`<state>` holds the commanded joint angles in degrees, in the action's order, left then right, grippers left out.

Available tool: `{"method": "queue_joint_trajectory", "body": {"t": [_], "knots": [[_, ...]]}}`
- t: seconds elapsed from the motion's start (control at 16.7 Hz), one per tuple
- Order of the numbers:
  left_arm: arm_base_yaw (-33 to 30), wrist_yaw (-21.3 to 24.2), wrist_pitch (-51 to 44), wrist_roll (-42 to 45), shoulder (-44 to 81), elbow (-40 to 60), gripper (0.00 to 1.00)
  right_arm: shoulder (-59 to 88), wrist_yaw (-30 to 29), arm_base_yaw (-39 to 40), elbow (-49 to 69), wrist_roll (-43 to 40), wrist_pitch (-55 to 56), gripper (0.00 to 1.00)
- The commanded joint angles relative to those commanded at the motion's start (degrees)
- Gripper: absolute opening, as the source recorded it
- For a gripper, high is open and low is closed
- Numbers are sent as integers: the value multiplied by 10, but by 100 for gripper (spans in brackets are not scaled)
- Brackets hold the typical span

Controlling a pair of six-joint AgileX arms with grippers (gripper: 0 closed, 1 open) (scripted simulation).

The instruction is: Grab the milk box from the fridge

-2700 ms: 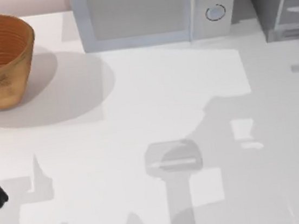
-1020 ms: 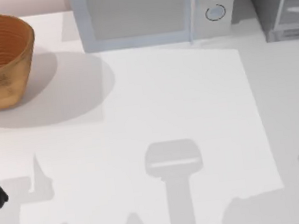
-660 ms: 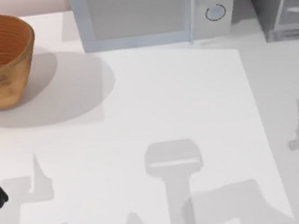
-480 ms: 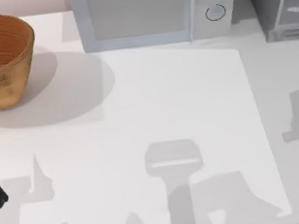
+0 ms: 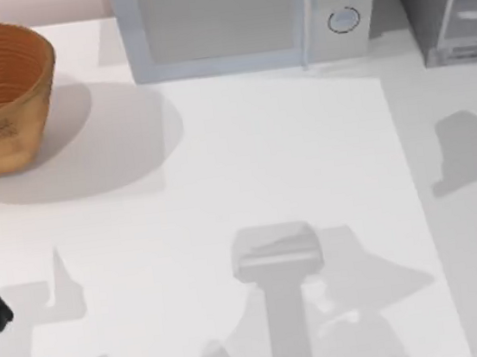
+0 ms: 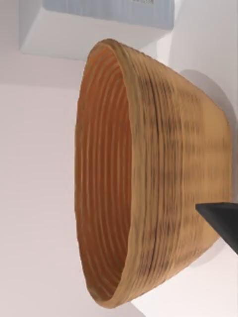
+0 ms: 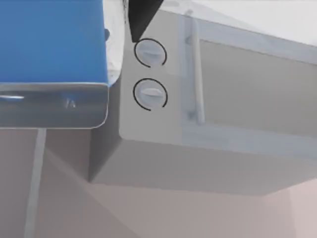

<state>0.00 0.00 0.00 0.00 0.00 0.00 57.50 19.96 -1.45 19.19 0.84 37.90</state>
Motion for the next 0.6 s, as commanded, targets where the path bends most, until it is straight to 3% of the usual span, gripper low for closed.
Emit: {"method": "queue_joint_trajectory", "body": {"t": [0.6], "knots": [[0,0,0,0,0,0,100,289,101,-6,102,2,197,0]]}}
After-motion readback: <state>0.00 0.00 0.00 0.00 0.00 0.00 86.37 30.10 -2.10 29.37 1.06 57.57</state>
